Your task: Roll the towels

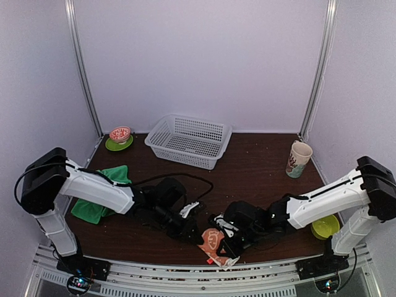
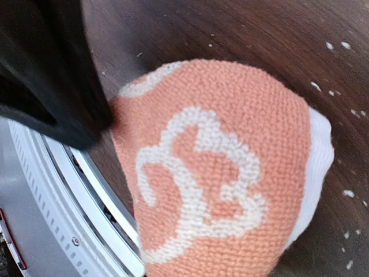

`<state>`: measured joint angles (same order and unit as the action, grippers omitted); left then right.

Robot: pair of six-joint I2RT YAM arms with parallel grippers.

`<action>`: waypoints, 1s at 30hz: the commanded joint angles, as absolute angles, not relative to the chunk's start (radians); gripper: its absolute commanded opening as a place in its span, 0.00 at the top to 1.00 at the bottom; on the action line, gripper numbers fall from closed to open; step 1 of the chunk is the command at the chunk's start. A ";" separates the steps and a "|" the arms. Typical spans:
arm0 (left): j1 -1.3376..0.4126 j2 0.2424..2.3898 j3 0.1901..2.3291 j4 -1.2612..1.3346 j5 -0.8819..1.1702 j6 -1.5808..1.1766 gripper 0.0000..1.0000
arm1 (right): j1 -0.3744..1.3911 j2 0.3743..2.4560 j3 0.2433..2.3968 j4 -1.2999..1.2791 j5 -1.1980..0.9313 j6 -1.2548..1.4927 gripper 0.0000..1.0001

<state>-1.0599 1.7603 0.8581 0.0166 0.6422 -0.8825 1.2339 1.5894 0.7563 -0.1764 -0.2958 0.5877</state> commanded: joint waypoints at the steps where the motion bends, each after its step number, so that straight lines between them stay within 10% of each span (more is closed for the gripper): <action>1: -1.007 1.559 0.897 -0.164 0.555 -0.821 0.94 | 1.213 1.445 0.737 -0.304 -0.195 0.633 1.00; 13: -0.646 1.405 1.089 -0.309 0.322 -0.793 0.88 | 0.936 1.239 0.965 -0.425 -0.055 0.592 1.00; 30: -0.439 1.973 1.774 -0.653 -0.020 -1.050 0.02 | 0.737 1.255 1.209 -0.438 -0.056 0.534 1.00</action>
<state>-0.4561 1.9144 1.7241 -0.5114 0.0887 -0.9730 0.7597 1.2572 1.1595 -0.4080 -0.0803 0.5705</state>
